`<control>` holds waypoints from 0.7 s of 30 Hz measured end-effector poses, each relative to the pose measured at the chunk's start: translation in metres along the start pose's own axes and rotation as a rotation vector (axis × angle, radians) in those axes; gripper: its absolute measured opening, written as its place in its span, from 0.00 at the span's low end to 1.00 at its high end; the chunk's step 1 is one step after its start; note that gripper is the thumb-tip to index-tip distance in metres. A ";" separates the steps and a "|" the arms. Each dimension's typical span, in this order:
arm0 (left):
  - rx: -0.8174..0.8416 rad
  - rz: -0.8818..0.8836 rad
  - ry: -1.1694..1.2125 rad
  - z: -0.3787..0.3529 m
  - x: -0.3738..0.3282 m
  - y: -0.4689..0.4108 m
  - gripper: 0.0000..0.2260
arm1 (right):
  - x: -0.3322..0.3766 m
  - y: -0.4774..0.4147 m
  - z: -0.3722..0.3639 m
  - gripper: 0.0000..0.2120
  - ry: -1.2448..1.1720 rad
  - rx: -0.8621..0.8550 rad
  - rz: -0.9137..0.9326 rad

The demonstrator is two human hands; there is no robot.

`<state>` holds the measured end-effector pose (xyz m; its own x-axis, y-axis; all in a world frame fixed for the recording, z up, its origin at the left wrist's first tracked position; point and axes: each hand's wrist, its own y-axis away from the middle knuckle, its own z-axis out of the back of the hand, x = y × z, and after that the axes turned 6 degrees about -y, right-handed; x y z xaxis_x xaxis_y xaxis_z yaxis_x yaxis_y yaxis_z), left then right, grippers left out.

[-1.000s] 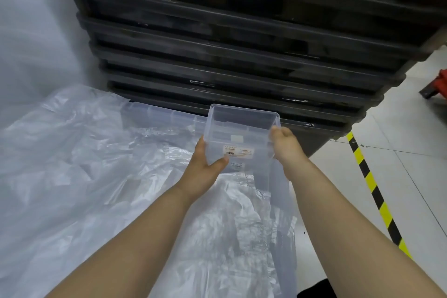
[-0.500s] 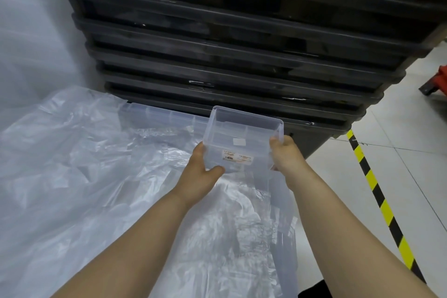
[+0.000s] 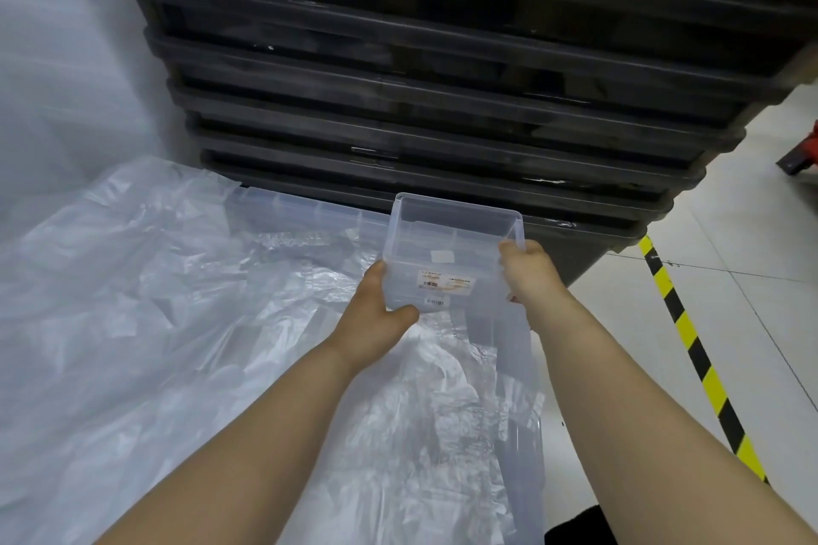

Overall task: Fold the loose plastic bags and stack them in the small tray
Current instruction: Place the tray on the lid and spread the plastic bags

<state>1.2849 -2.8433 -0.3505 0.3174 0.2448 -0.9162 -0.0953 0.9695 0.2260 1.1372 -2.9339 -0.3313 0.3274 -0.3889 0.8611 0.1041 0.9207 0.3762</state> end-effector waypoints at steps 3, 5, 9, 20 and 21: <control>0.006 0.025 0.031 0.002 -0.003 0.003 0.22 | -0.002 0.005 0.002 0.22 -0.044 0.003 -0.007; -0.006 0.026 0.032 0.003 -0.005 0.008 0.26 | -0.003 0.010 0.006 0.23 -0.101 -0.078 0.054; -0.076 0.012 -0.183 0.018 0.000 0.033 0.30 | -0.011 0.032 0.013 0.10 -0.097 -0.311 0.366; 0.226 0.052 -0.922 0.069 0.054 0.172 0.52 | -0.055 0.140 -0.004 0.14 0.379 0.208 0.727; 0.267 0.093 -0.967 0.070 0.059 0.180 0.55 | -0.060 0.146 -0.004 0.17 0.492 0.361 0.671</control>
<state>1.3526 -2.6528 -0.3409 0.9603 0.1122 -0.2555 0.0182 0.8884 0.4586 1.1362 -2.7758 -0.3288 0.5855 0.3603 0.7262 -0.5272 0.8497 0.0034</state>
